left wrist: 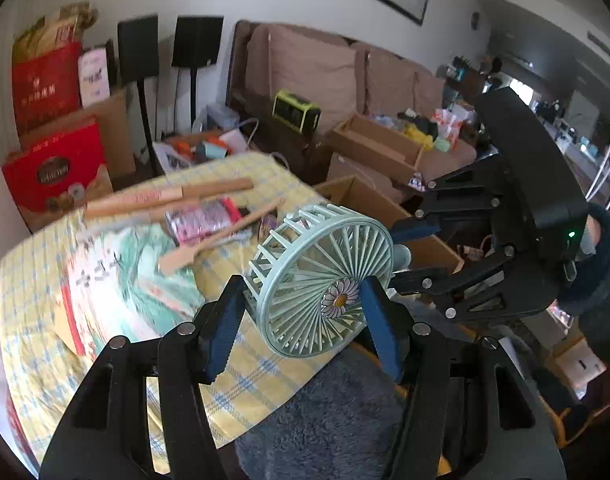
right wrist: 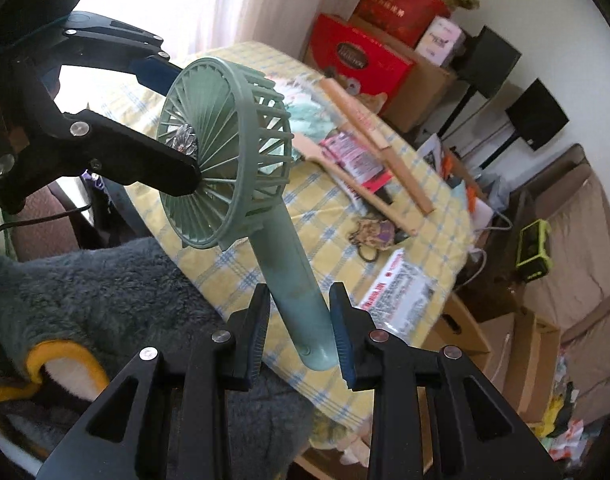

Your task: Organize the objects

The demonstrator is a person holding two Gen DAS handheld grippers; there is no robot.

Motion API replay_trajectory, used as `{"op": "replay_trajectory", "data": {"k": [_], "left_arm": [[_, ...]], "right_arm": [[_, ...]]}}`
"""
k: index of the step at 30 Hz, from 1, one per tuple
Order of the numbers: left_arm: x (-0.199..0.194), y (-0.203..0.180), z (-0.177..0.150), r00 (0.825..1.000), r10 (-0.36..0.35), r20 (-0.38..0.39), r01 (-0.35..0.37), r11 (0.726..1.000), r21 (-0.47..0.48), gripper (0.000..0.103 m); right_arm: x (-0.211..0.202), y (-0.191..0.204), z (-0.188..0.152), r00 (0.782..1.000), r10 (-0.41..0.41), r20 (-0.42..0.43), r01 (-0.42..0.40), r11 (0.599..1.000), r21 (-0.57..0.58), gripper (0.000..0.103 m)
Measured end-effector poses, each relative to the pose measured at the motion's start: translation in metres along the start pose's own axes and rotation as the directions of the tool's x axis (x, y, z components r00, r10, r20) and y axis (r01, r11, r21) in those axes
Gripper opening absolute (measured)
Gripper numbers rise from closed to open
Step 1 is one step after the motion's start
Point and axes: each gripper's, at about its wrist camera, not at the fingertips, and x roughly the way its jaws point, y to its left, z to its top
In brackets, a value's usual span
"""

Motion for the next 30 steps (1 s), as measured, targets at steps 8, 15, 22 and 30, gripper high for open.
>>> {"op": "replay_trajectory", "data": {"k": [8, 15, 22, 30], "left_arm": [[-0.018, -0.029, 0.016, 0.999, -0.004, 0.049, 0.001, 0.998, 0.061, 0.056], [-0.015, -0.054, 0.026, 0.996, -0.047, 0.078, 0.04, 0.996, 0.084, 0.056], [0.006, -0.078, 0.04, 0.992, -0.093, 0.081, 0.083, 0.99, 0.118, 0.056], [0.029, -0.105, 0.053, 0.994, -0.092, 0.066, 0.078, 0.978, 0.192, 0.056]], "right_arm": [[-0.04, -0.006, -0.008, 0.997, -0.062, 0.047, 0.06, 0.997, 0.04, 0.03], [-0.066, -0.015, -0.026, 0.994, -0.101, 0.04, 0.099, 0.993, 0.063, 0.03], [-0.078, -0.033, -0.049, 0.99, -0.144, 0.01, 0.142, 0.985, 0.101, 0.03], [-0.081, -0.056, -0.073, 0.984, -0.177, -0.019, 0.178, 0.972, 0.15, 0.03]]}}
